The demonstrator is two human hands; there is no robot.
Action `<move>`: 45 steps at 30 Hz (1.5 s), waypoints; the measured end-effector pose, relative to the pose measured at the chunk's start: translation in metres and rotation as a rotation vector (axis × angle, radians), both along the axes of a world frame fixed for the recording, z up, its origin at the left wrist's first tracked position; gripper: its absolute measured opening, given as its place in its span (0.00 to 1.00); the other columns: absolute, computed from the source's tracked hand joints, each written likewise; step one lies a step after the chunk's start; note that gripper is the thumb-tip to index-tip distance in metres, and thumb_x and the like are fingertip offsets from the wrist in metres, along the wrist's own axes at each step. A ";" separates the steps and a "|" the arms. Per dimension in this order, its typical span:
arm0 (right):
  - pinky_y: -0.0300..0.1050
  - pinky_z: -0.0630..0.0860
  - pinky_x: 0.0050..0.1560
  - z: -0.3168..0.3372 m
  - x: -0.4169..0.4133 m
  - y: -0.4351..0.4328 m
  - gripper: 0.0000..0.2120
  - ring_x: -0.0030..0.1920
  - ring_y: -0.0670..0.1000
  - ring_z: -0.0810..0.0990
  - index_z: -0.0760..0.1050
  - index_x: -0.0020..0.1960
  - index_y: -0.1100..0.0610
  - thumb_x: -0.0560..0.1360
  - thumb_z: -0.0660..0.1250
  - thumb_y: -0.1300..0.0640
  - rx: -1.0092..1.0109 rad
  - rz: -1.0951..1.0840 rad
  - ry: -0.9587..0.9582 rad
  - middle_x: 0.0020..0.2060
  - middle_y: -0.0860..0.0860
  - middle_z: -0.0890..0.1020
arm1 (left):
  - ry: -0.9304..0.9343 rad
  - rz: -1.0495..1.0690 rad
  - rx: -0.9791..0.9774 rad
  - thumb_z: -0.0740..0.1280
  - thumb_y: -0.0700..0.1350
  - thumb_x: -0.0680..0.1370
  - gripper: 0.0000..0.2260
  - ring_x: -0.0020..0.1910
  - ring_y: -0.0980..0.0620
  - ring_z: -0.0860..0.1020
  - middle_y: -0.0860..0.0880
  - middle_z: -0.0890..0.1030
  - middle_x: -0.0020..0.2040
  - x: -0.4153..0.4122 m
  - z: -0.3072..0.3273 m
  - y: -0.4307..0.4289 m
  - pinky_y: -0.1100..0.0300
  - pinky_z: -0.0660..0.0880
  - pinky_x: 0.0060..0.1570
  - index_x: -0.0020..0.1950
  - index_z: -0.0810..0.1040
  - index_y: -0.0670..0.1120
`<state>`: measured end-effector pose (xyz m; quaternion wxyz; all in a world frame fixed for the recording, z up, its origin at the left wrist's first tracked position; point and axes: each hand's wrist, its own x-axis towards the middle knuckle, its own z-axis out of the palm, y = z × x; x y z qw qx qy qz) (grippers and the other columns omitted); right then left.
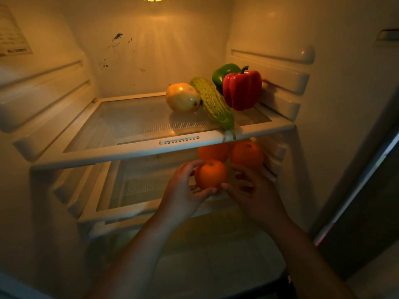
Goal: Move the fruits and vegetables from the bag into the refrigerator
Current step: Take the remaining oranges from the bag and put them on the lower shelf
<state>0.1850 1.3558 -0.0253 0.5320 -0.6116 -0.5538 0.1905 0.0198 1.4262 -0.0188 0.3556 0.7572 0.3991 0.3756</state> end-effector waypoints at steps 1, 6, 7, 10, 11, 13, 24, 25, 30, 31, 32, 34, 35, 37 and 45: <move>0.35 0.73 0.46 0.000 -0.001 0.001 0.20 0.53 0.46 0.77 0.72 0.57 0.44 0.68 0.73 0.51 0.005 -0.011 -0.016 0.54 0.48 0.76 | -0.019 0.001 -0.017 0.77 0.45 0.66 0.30 0.63 0.57 0.70 0.55 0.69 0.64 0.003 -0.001 0.000 0.70 0.75 0.47 0.65 0.70 0.55; 0.37 0.75 0.46 -0.001 -0.002 0.005 0.20 0.52 0.46 0.77 0.69 0.53 0.35 0.68 0.74 0.52 0.051 -0.005 -0.072 0.52 0.43 0.75 | -0.056 -0.048 -0.056 0.77 0.45 0.65 0.33 0.62 0.60 0.71 0.57 0.69 0.64 -0.002 -0.001 0.000 0.71 0.74 0.47 0.66 0.69 0.56; 0.40 0.76 0.46 -0.001 -0.002 0.005 0.20 0.52 0.47 0.78 0.69 0.53 0.35 0.68 0.74 0.51 0.059 -0.019 -0.081 0.51 0.42 0.75 | -0.049 -0.046 -0.051 0.77 0.45 0.65 0.33 0.61 0.63 0.71 0.58 0.69 0.64 -0.007 0.000 -0.001 0.72 0.73 0.46 0.67 0.68 0.56; 0.47 0.78 0.48 0.000 -0.005 0.006 0.20 0.51 0.47 0.78 0.71 0.54 0.39 0.66 0.73 0.46 0.074 -0.066 -0.120 0.49 0.39 0.74 | -0.035 0.000 -0.035 0.76 0.44 0.67 0.31 0.57 0.70 0.69 0.59 0.70 0.63 -0.024 0.002 0.000 0.74 0.72 0.43 0.65 0.69 0.58; 0.47 0.78 0.49 0.001 -0.006 0.006 0.21 0.51 0.46 0.77 0.71 0.55 0.40 0.66 0.74 0.47 0.073 -0.064 -0.129 0.49 0.37 0.73 | -0.030 0.019 -0.029 0.76 0.43 0.67 0.29 0.57 0.70 0.69 0.59 0.70 0.62 -0.029 0.002 0.002 0.74 0.71 0.43 0.64 0.69 0.59; 0.46 0.76 0.51 0.002 -0.012 0.007 0.22 0.52 0.46 0.76 0.72 0.56 0.42 0.65 0.76 0.48 0.049 -0.056 -0.157 0.49 0.36 0.72 | -0.010 0.045 -0.020 0.75 0.43 0.68 0.27 0.57 0.69 0.70 0.59 0.72 0.62 -0.039 0.004 0.006 0.74 0.70 0.45 0.63 0.70 0.59; 0.28 0.61 0.46 -0.001 -0.021 0.019 0.25 0.53 0.52 0.75 0.75 0.60 0.58 0.66 0.76 0.52 0.077 -0.234 -0.358 0.55 0.56 0.78 | 0.063 0.028 -0.030 0.73 0.44 0.70 0.23 0.61 0.61 0.71 0.56 0.73 0.63 -0.037 0.011 0.015 0.71 0.70 0.48 0.64 0.72 0.54; 0.30 0.62 0.48 -0.001 -0.022 0.020 0.26 0.55 0.53 0.76 0.75 0.60 0.58 0.66 0.76 0.52 0.070 -0.240 -0.364 0.56 0.56 0.78 | 0.059 0.021 -0.032 0.73 0.44 0.70 0.23 0.61 0.61 0.71 0.56 0.73 0.64 -0.035 0.010 0.015 0.70 0.71 0.48 0.64 0.72 0.54; 0.45 0.69 0.56 -0.006 -0.022 0.022 0.29 0.59 0.59 0.75 0.73 0.62 0.60 0.65 0.76 0.53 0.098 -0.252 -0.375 0.59 0.59 0.77 | 0.076 0.029 -0.017 0.73 0.44 0.71 0.22 0.61 0.62 0.70 0.56 0.73 0.63 -0.035 0.010 0.008 0.70 0.70 0.49 0.62 0.72 0.57; 0.45 0.68 0.56 -0.005 -0.022 0.020 0.29 0.60 0.59 0.74 0.73 0.63 0.60 0.66 0.76 0.53 0.099 -0.246 -0.365 0.60 0.59 0.77 | 0.081 0.044 -0.005 0.73 0.45 0.71 0.21 0.60 0.63 0.70 0.57 0.73 0.62 -0.036 0.011 0.006 0.70 0.70 0.49 0.62 0.72 0.57; 0.43 0.67 0.57 -0.005 -0.022 0.019 0.29 0.61 0.58 0.74 0.72 0.64 0.60 0.66 0.76 0.52 0.096 -0.241 -0.355 0.61 0.59 0.76 | 0.081 0.062 0.003 0.72 0.46 0.71 0.21 0.59 0.64 0.70 0.58 0.73 0.61 -0.037 0.011 0.003 0.69 0.70 0.49 0.61 0.72 0.58; 0.42 0.67 0.58 -0.005 -0.020 0.012 0.29 0.62 0.57 0.73 0.72 0.64 0.58 0.67 0.75 0.51 0.101 -0.227 -0.328 0.62 0.57 0.75 | 0.066 0.099 -0.014 0.72 0.47 0.72 0.19 0.57 0.66 0.70 0.60 0.73 0.59 -0.038 0.011 -0.005 0.67 0.71 0.49 0.60 0.72 0.59; 0.44 0.70 0.59 -0.006 -0.020 0.006 0.28 0.62 0.56 0.73 0.72 0.64 0.57 0.68 0.73 0.50 0.117 -0.205 -0.299 0.61 0.57 0.75 | 0.059 0.115 -0.027 0.71 0.47 0.72 0.18 0.56 0.67 0.71 0.61 0.73 0.58 -0.039 0.011 -0.010 0.67 0.71 0.49 0.59 0.72 0.60; 0.50 0.75 0.56 -0.011 -0.019 -0.008 0.25 0.60 0.54 0.75 0.72 0.64 0.55 0.69 0.70 0.48 0.152 -0.129 -0.197 0.61 0.53 0.75 | 0.045 0.144 -0.054 0.71 0.47 0.73 0.17 0.55 0.71 0.71 0.63 0.74 0.57 -0.041 0.011 -0.022 0.69 0.72 0.48 0.58 0.73 0.60; 0.32 0.73 0.47 -0.059 -0.035 -0.079 0.18 0.49 0.41 0.74 0.73 0.57 0.50 0.69 0.70 0.48 -0.063 0.087 -0.168 0.52 0.44 0.74 | -0.053 0.158 -0.176 0.71 0.44 0.72 0.15 0.58 0.65 0.74 0.59 0.78 0.58 -0.063 -0.023 -0.093 0.64 0.74 0.52 0.56 0.77 0.57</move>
